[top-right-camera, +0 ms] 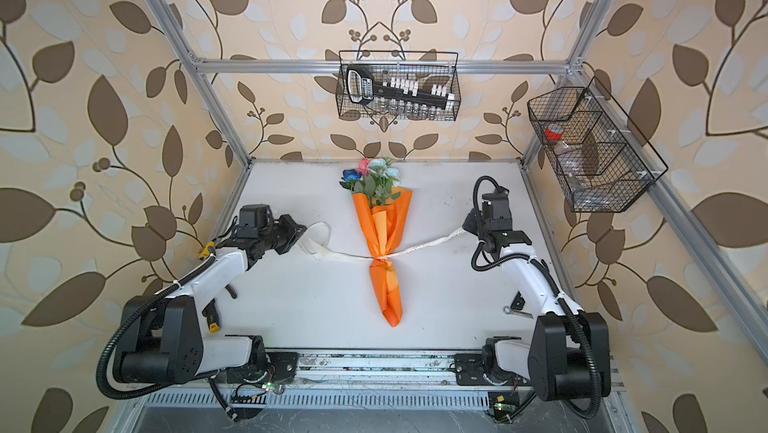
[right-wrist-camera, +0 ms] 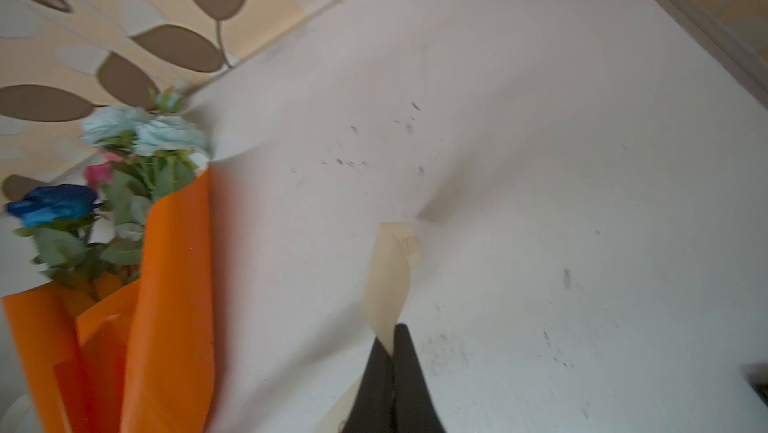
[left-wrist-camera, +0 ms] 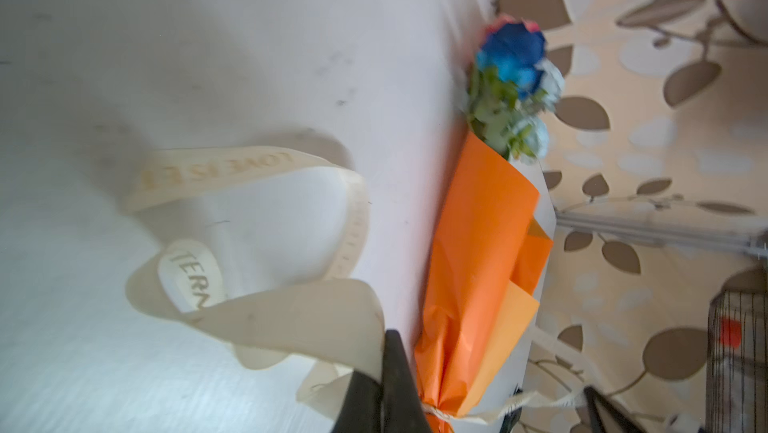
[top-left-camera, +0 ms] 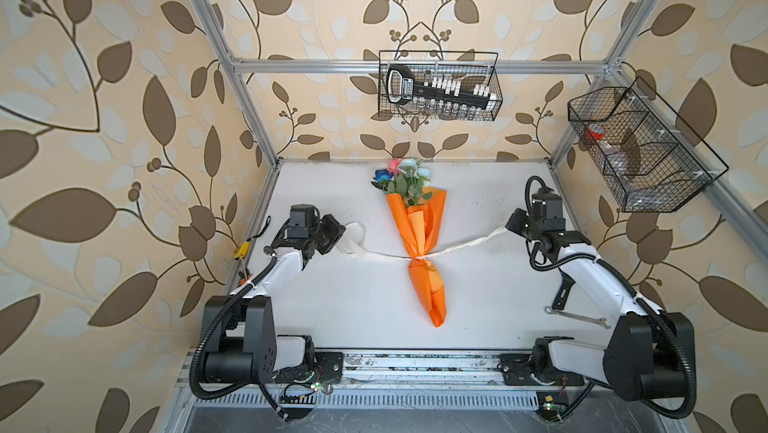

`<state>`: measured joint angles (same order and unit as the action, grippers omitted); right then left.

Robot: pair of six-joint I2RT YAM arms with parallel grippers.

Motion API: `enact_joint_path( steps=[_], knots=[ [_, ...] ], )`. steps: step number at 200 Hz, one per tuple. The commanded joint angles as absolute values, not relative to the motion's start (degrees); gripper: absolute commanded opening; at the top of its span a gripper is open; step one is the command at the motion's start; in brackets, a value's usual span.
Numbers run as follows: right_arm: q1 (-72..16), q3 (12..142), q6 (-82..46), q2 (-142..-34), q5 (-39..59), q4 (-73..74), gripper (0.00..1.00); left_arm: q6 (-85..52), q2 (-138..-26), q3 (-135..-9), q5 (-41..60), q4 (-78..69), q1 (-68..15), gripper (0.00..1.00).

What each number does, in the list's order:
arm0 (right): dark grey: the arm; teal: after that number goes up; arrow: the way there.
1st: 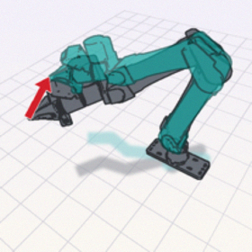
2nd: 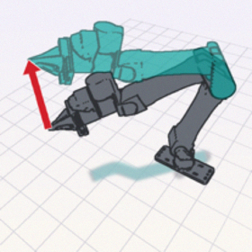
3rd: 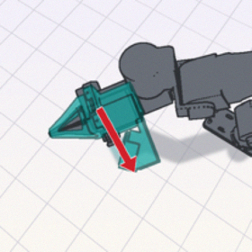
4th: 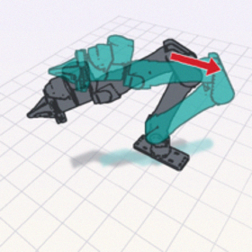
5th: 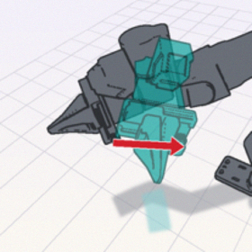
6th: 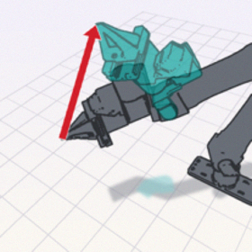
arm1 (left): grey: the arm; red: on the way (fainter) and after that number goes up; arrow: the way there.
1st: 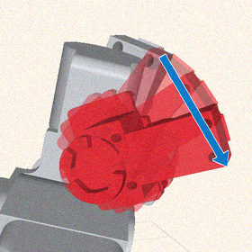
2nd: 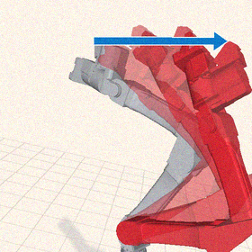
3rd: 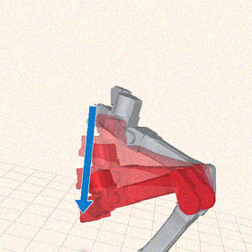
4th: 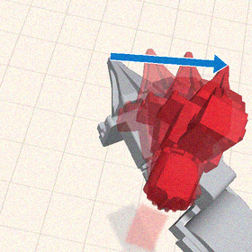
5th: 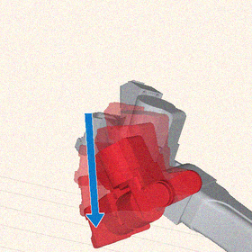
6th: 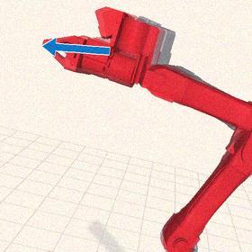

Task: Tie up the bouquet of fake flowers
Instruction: 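Bring both grippers back in toward the knot at the bouquet's middle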

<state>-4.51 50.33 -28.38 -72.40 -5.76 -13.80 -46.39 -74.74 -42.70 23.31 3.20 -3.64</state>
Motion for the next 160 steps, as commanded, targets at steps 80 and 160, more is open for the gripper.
enact_joint_path(
  steps=[80, 160],
  knots=[
    [-22.37, 73.94, -18.95, -85.95, 11.5, -10.02, 0.0, -20.79, -78.43, -53.92, 23.28, 4.86, -29.57, 0.0],
    [-32.4, 95.27, -16.59, -107.32, 25.26, -12.6, 0.0, -4.58, -82.18, -55.54, 17.3, 3.17, -42.33, 0.0]
  ],
)
